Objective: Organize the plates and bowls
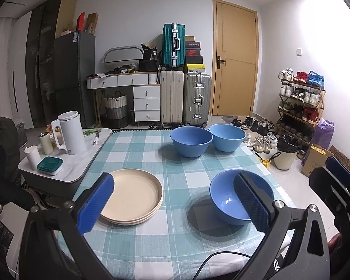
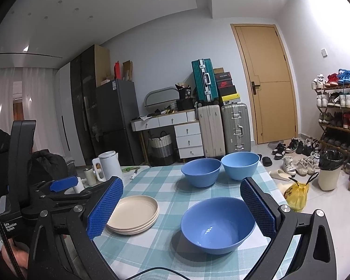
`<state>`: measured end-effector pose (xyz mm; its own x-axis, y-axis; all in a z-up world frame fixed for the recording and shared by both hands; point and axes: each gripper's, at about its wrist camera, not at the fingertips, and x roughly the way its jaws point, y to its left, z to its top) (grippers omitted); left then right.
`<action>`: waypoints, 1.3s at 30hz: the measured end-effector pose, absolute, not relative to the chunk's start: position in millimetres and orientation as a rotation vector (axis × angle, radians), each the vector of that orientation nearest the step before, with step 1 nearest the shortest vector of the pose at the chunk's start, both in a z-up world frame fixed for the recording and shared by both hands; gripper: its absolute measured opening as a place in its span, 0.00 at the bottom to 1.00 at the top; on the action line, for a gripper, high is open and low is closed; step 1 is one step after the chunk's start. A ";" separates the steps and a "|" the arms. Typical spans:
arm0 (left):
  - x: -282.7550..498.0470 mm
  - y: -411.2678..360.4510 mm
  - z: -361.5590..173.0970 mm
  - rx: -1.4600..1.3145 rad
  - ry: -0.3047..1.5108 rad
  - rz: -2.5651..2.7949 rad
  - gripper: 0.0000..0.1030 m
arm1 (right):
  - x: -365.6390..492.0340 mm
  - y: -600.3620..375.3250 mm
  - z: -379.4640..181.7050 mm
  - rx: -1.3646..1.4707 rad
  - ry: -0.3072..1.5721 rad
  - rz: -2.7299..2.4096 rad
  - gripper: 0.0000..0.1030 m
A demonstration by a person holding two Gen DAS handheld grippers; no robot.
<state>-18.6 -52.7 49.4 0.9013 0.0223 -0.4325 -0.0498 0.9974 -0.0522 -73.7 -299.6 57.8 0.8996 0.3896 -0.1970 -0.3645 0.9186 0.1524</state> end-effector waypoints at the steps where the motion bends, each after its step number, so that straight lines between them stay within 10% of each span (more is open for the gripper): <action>1: -18.3 -52.7 48.8 -0.061 0.450 0.036 1.00 | -72.7 -299.7 57.2 0.115 0.232 0.392 0.99; 14: -8.9 -45.6 54.7 -0.031 0.474 0.048 1.00 | -67.1 -309.0 70.5 0.187 0.255 0.437 0.99; 31: 44.3 50.9 132.0 -0.154 0.331 0.197 1.00 | -53.4 -302.5 222.7 0.267 0.080 0.686 0.99; 39: 114.3 42.8 127.4 -0.031 0.472 0.212 1.00 | 90.1 -290.3 211.5 0.358 0.545 0.563 0.99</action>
